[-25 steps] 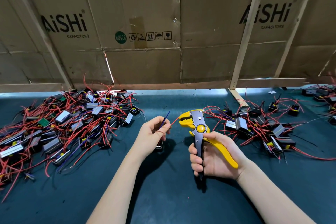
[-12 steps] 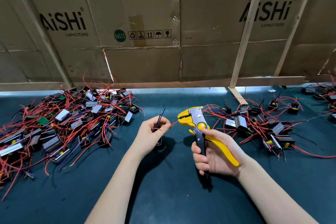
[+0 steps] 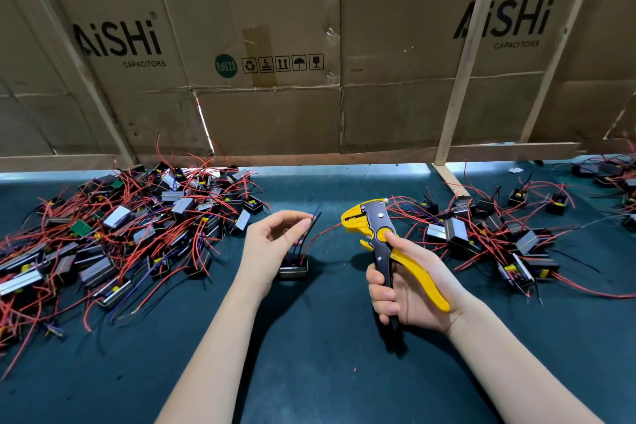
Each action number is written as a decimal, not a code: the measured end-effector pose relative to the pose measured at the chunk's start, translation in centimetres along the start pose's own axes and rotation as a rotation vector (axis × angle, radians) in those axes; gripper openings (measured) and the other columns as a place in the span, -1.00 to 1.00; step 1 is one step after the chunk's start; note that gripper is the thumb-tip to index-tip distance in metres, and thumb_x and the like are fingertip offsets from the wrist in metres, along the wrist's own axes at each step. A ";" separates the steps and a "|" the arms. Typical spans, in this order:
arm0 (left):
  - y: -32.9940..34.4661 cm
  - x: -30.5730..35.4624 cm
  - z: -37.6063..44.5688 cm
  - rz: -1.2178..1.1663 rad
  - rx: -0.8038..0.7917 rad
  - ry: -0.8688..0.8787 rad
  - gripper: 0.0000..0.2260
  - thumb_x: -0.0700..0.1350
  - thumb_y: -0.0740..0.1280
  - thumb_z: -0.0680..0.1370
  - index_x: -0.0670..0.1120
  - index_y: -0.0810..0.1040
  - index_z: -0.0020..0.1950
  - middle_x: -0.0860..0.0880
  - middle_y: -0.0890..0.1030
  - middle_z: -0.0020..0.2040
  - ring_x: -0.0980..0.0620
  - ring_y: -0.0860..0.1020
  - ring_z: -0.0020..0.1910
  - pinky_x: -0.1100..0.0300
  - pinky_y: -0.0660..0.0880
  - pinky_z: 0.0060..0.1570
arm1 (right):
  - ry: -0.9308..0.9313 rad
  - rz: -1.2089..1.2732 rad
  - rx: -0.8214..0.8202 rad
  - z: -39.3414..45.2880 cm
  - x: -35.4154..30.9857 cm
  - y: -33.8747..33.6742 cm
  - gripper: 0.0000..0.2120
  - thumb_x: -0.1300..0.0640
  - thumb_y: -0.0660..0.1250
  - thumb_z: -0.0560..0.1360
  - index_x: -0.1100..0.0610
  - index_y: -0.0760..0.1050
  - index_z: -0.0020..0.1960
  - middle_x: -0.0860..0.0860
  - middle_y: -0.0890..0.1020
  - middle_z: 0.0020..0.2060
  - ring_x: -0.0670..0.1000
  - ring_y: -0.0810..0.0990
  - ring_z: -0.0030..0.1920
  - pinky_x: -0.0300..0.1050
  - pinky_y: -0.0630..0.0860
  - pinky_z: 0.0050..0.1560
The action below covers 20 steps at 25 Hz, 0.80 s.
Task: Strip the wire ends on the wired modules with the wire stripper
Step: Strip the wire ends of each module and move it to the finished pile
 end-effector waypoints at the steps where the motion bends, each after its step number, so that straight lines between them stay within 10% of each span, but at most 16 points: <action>1: -0.1 0.0 0.0 -0.003 -0.001 0.008 -0.84 -0.27 0.41 0.51 -0.01 0.70 -0.14 0.09 0.70 -0.22 0.24 0.59 -0.25 0.39 0.51 -0.20 | 0.001 0.004 0.008 0.0 0.0 0.0 -0.43 -0.35 0.20 0.46 0.19 0.47 -0.28 0.06 0.40 -0.43 0.06 0.40 -0.47 -0.03 0.50 -0.26; 8: 0.3 -0.4 -0.1 0.000 -0.106 -0.025 -0.92 -0.03 0.48 0.37 0.01 0.72 -0.17 0.00 0.72 -0.19 0.12 0.63 -0.17 0.32 0.54 -0.09 | 0.005 0.007 0.083 -0.1 0.1 0.5 -0.43 -0.35 0.22 0.41 0.18 0.45 -0.32 0.07 0.38 -0.45 0.07 0.38 -0.50 -0.06 0.49 -0.31; 20: 0.1 -0.3 -0.2 0.101 -0.095 0.035 -0.73 -0.42 0.15 0.58 -0.10 0.50 -0.13 0.04 0.61 0.14 0.00 0.63 -0.32 0.26 0.54 -0.20 | -0.014 0.091 0.230 0.4 -0.1 -0.5 -0.41 -0.40 0.17 0.44 0.12 0.37 -0.40 -0.04 0.26 -0.55 -0.08 0.22 -0.63 -0.21 0.33 -0.54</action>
Point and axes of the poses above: each hand's wrist, its own z-axis towards the middle knuckle, its own y-axis out of the palm, x = y × z, the point moved 4 cm from there along z, towards the middle knuckle
